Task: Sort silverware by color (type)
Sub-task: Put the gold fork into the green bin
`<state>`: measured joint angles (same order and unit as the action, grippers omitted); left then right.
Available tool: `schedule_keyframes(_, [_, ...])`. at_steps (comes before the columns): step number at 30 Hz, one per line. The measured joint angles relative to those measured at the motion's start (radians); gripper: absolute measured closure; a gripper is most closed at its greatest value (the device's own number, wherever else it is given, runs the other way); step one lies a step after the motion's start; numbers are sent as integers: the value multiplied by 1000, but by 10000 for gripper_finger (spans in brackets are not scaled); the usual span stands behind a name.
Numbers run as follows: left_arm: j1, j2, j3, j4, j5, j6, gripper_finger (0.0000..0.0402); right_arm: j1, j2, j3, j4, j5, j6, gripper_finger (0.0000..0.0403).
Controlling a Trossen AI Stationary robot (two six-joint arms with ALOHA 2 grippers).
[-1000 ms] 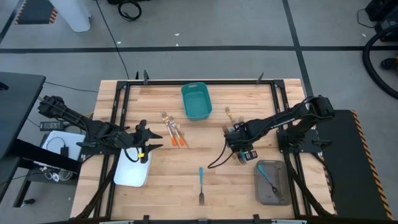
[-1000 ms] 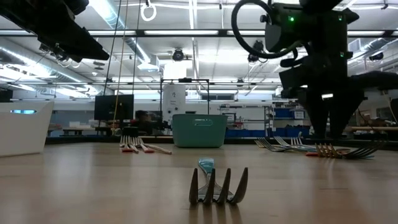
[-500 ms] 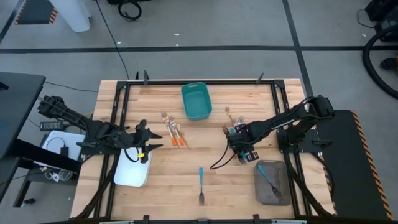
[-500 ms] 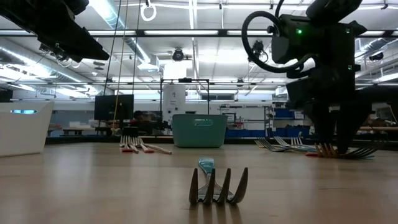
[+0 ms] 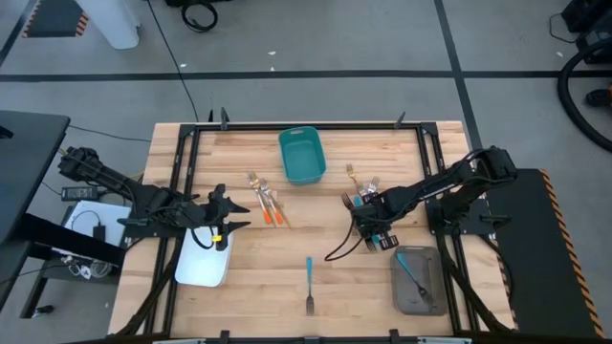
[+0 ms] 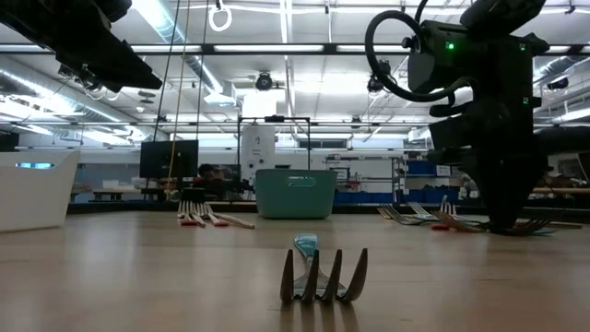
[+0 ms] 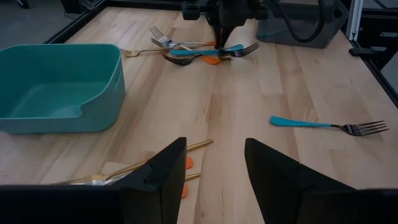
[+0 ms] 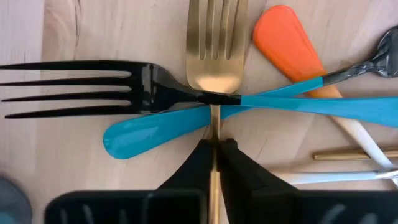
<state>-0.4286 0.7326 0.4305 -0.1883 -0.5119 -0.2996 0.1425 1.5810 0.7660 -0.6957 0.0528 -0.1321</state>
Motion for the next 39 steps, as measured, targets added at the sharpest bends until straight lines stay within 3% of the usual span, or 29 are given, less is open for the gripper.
schedule_keyframes(8, [0,0,0,0,0,0,230,-2,6,85,-73,67,9,374])
schedule_keyframes(23, [0,0,0,-2,0,-2,230,-1,5,281,-242,82,9,377])
schedule_keyframes(39, [0,0,0,-4,1,-3,230,-9,4,193,-201,38,107,377])
